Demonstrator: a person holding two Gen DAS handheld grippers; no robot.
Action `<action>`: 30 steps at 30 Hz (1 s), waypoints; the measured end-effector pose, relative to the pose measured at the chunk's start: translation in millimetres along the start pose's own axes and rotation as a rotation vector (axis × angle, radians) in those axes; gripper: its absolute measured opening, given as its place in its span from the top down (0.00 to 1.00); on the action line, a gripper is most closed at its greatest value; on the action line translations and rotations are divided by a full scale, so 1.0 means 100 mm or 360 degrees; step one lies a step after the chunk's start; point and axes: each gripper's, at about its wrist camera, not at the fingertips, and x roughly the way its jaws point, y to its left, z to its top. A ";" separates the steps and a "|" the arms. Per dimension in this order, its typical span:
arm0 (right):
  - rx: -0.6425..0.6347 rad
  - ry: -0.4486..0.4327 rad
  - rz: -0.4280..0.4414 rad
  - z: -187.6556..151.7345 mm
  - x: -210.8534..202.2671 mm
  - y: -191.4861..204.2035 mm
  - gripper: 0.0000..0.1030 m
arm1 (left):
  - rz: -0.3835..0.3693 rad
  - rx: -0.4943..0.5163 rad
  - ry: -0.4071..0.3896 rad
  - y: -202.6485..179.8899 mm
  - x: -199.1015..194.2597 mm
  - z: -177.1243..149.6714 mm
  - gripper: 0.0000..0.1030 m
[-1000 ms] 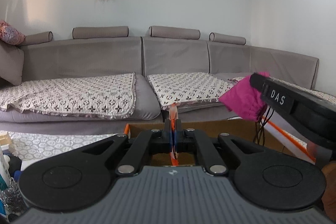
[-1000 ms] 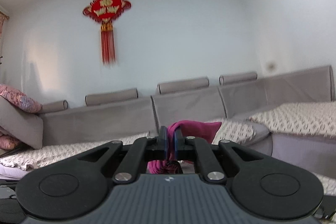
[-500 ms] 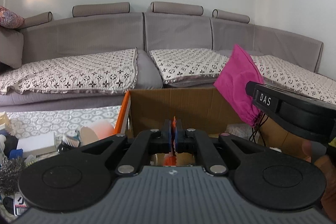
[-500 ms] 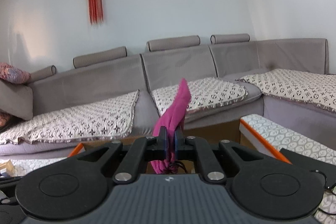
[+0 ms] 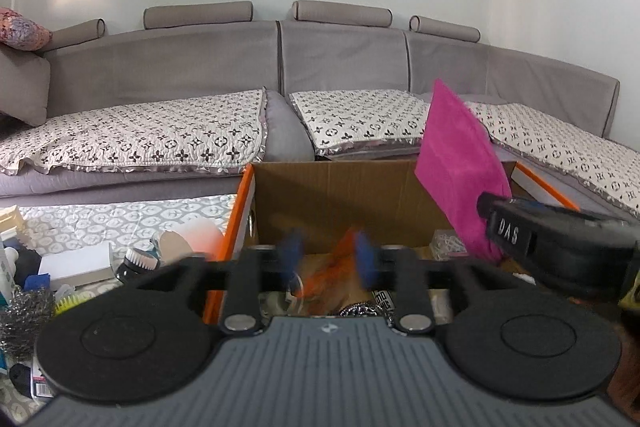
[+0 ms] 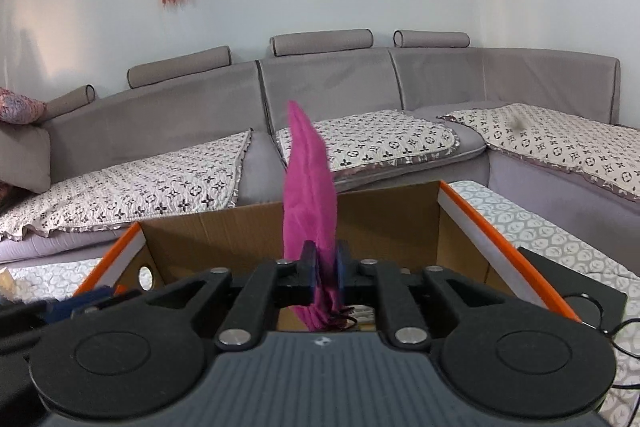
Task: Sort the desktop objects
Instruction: 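Open both grippers to release the strip and cloth into the box, then return both grippers from the box to the cluttered items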
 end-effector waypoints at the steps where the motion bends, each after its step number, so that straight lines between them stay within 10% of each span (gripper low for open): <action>1: 0.0010 -0.0012 -0.0008 -0.01 -0.02 -0.01 0.47 | 0.0010 -0.0013 -0.0011 0.01 -0.01 0.00 0.41; 2: 0.0026 -0.0029 -0.0025 -0.01 -0.04 -0.02 0.33 | 0.0032 -0.0029 -0.0026 0.03 -0.02 0.00 0.36; 14: 0.0187 -0.0106 -0.0038 0.01 -0.11 -0.17 0.00 | 0.0074 -0.0082 -0.0114 0.08 -0.09 0.05 0.00; 30: 0.0158 -0.0307 0.0168 0.07 -0.43 0.13 0.00 | 0.0145 -0.0044 -0.0239 0.45 -0.64 -0.09 0.00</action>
